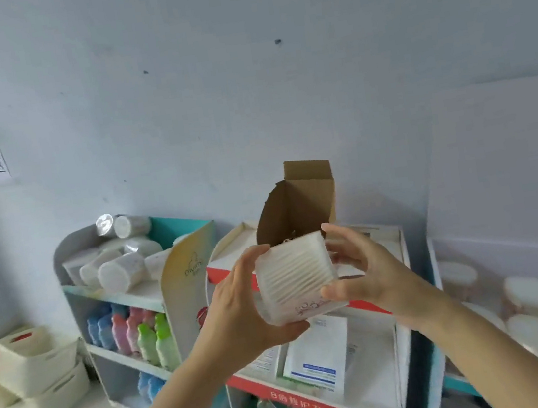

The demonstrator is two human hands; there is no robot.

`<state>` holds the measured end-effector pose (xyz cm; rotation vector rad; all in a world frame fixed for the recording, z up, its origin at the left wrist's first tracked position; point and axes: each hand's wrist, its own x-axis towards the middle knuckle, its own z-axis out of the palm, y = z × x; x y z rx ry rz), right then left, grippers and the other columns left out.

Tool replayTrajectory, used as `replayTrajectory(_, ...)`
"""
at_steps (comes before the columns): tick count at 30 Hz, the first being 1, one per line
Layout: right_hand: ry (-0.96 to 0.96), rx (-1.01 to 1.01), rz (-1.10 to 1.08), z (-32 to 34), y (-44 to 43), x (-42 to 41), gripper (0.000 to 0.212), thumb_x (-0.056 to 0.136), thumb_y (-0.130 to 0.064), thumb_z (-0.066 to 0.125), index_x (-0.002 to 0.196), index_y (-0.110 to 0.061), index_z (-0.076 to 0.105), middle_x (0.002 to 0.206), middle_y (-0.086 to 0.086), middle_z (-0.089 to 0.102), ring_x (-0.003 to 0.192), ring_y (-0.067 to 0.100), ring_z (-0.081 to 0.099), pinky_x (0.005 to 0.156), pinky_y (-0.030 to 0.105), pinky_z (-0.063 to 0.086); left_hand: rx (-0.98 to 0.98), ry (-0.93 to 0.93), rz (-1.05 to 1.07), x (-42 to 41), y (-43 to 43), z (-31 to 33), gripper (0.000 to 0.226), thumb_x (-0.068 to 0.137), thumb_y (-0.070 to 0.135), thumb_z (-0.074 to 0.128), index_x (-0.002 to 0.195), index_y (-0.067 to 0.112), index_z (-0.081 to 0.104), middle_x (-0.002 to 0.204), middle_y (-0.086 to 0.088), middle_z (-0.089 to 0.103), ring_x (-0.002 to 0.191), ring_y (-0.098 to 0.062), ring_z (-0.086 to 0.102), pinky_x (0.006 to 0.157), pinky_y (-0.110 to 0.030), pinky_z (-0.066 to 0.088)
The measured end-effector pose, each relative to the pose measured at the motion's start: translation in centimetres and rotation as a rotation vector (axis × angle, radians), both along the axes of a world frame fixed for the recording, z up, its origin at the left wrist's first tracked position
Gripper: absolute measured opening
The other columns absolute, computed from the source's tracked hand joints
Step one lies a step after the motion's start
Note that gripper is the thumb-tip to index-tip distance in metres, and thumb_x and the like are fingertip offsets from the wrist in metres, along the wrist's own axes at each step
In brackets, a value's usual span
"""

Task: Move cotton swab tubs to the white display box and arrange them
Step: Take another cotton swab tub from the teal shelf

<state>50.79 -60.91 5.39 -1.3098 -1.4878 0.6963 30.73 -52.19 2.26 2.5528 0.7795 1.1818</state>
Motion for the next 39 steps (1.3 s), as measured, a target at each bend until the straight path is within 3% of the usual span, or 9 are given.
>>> replayTrajectory(9, 0.078, -0.143, 0.267, -1.8, 10.8, -17.3, 0.085, 0.066, -0.031, 0.082, 0.137, -0.041, 0.036, 0.131, -0.015, 0.056, 0.12, 0.004, 0.054, 0.096, 0.032, 0.051, -0.103, -0.014, 0.089, -19.4, 7.9, -1.3, 0.097, 0.046, 0.056, 0.08, 0.119, 0.058, 0.017, 0.127, 0.014, 0.041, 0.114, -0.013, 0.05, 0.095, -0.042, 0.049)
replayTrajectory(14, 0.161, -0.203, 0.314, -3.8, 15.2, -23.8, 0.082, 0.059, -0.059, 0.077, 0.128, -0.05, 0.032, 0.116, -0.039, 0.058, 0.113, -0.009, 0.056, 0.097, 0.029, 0.047, -0.104, 0.004, 0.097, -25.7, 10.8, -2.8, 0.095, 0.049, 0.044, 0.079, 0.118, 0.064, 0.017, 0.128, 0.019, 0.022, 0.117, -0.011, 0.038, 0.093, -0.034, 0.052)
replayTrajectory(17, 0.192, -0.211, 0.184, -4.8, 17.8, -25.9, 0.103, 0.054, -0.067, 0.075, 0.142, -0.041, 0.027, 0.145, -0.016, 0.041, 0.129, 0.006, 0.045, 0.108, 0.039, 0.038, -0.098, 0.026, 0.189, -27.9, 12.6, -4.0, 0.095, 0.05, 0.036, 0.082, 0.117, 0.06, 0.02, 0.122, 0.017, 0.019, 0.107, -0.005, 0.038, 0.086, -0.019, 0.049)
replayTrajectory(19, 0.196, -0.223, 0.151, -5.3, 19.7, -26.5, 0.099, 0.058, -0.059, 0.073, 0.142, -0.033, 0.029, 0.145, -0.007, 0.04, 0.127, 0.011, 0.046, 0.104, 0.034, 0.04, -0.118, 0.026, 0.242, -28.7, 13.9, -4.7, 0.096, 0.051, 0.029, 0.085, 0.118, 0.055, 0.021, 0.119, 0.017, 0.017, 0.104, -0.008, 0.04, 0.078, -0.011, 0.042)
replayTrajectory(22, 0.165, -0.202, 0.127, -5.3, 22.7, -26.7, 0.073, 0.065, -0.049, 0.069, 0.129, -0.04, 0.036, 0.137, -0.008, 0.046, 0.117, 0.006, 0.051, 0.088, 0.024, 0.045, -0.11, 0.032, 0.287, -29.1, 16.1, -5.3, 0.096, 0.051, 0.027, 0.086, 0.118, 0.053, 0.023, 0.119, 0.015, 0.017, 0.11, -0.014, 0.038, 0.086, -0.019, 0.043)
replayTrajectory(25, 0.139, -0.155, 0.099, -4.8, 26.3, -26.5, 0.07, 0.065, -0.048, 0.067, 0.127, -0.039, 0.037, 0.133, -0.009, 0.048, 0.118, 0.009, 0.051, 0.075, 0.016, 0.04, -0.113, 0.054, 0.318, -29.0, 19.0, -5.3, 0.097, 0.049, 0.03, 0.086, 0.119, 0.056, 0.024, 0.118, 0.016, 0.017, 0.111, -0.016, 0.039, 0.091, -0.026, 0.045)
replayTrajectory(30, 0.182, -0.027, 0.076, -3.8, 33.1, -26.3, 0.08, 0.069, -0.04, 0.071, 0.14, -0.031, 0.034, 0.129, -0.007, 0.049, 0.118, 0.008, 0.051, 0.083, 0.021, 0.041, -0.123, 0.213, 0.317, -27.9, 24.9, -4.2, 0.099, 0.05, 0.039, 0.08, 0.128, 0.058, 0.023, 0.122, 0.02, 0.014, 0.122, -0.014, 0.032, 0.096, -0.03, 0.043)
replayTrajectory(34, 0.271, 0.047, -0.081, -0.8, 38.9, -24.4, 0.066, 0.084, -0.019, 0.068, 0.14, -0.027, 0.035, 0.123, -0.003, 0.052, 0.109, 0.01, 0.054, 0.075, 0.017, 0.042, -0.108, 0.375, 0.287, -25.0, 30.0, -2.9, 0.101, 0.054, 0.04, 0.079, 0.132, 0.059, 0.016, 0.132, 0.014, 0.014, 0.127, -0.015, 0.027, 0.095, -0.034, 0.047)
replayTrajectory(39, 0.381, 0.113, -0.32, 1.4, 43.9, -20.8, 0.057, 0.087, -0.012, 0.06, 0.139, -0.022, 0.037, 0.122, 0.0, 0.053, 0.104, 0.015, 0.053, 0.074, 0.018, 0.041, -0.079, 0.481, 0.218, -20.1, 35.2, -2.0, 0.102, 0.059, 0.034, 0.077, 0.135, 0.056, 0.013, 0.135, 0.017, 0.011, 0.126, -0.014, 0.028, 0.086, -0.026, 0.047)
